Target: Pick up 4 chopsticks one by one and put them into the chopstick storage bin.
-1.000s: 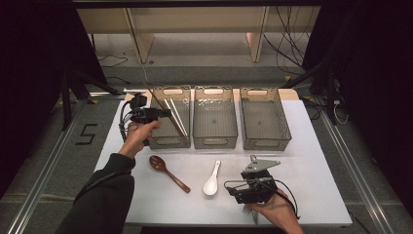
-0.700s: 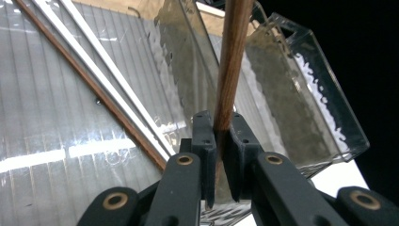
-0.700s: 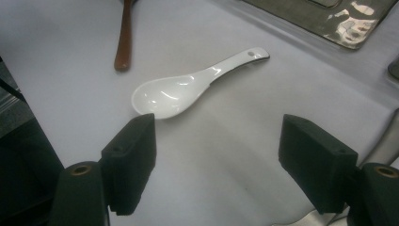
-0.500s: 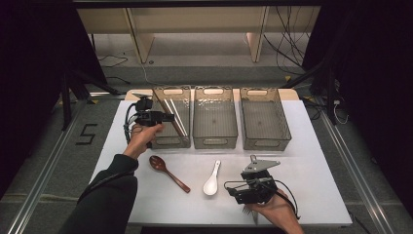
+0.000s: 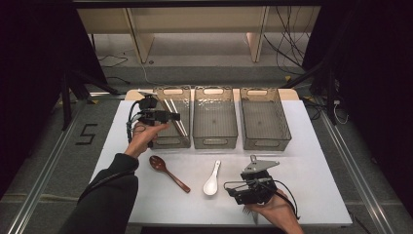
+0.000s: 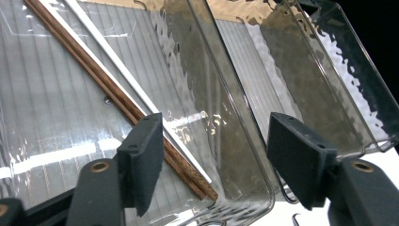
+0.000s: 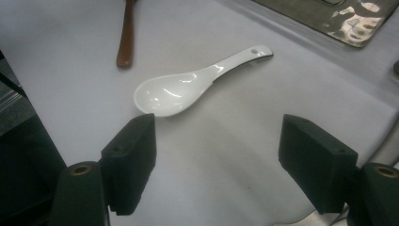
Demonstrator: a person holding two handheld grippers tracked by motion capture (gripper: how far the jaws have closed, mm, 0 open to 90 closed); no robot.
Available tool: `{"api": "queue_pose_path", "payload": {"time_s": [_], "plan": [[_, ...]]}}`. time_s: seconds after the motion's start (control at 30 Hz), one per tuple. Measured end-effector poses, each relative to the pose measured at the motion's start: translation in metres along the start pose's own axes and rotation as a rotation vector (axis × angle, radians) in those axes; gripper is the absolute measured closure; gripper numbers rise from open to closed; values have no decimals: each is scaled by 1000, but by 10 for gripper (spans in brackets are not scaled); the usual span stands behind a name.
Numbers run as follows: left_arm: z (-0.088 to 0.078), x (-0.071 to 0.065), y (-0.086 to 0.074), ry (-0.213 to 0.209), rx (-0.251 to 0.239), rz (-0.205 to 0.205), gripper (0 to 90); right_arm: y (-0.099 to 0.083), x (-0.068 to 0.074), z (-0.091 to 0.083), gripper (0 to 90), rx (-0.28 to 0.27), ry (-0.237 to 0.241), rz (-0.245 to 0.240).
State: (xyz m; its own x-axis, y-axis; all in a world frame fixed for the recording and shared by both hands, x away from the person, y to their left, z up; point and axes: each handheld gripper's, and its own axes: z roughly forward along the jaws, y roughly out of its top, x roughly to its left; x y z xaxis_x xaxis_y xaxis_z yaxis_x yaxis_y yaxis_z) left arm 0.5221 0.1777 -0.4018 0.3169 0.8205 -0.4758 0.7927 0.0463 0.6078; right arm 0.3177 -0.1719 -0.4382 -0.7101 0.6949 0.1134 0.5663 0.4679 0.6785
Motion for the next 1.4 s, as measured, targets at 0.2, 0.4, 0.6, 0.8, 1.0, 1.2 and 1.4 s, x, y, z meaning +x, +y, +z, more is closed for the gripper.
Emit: {"api": "queue_pose_path", "payload": {"time_s": [0.2, 0.4, 0.6, 0.8, 1.0, 1.2, 1.4], "plan": [[-7, 0, -2, -36, -8, 2, 313, 0, 0, 0, 290, 1, 2, -1], [-26, -1, -6, -67, -40, 41, 282, 0, 0, 0, 290, -2, 2, 1], [-49, -9, -17, -89, -60, 122, 278, 0, 1, 0, 290, -2, -1, 3], [-59, -16, -35, -76, -50, 209, 300, 1, 1, -1, 289, -6, -1, 1], [-61, -16, -57, -68, -30, 258, 397, 0, 1, -3, 290, -18, -3, 4], [-51, -12, -77, -76, 24, 297, 612, -1, 2, -3, 290, -17, -4, 2], [-39, -11, -84, -22, 83, 376, 818, -1, 2, -3, 290, -14, -3, -1]]}}
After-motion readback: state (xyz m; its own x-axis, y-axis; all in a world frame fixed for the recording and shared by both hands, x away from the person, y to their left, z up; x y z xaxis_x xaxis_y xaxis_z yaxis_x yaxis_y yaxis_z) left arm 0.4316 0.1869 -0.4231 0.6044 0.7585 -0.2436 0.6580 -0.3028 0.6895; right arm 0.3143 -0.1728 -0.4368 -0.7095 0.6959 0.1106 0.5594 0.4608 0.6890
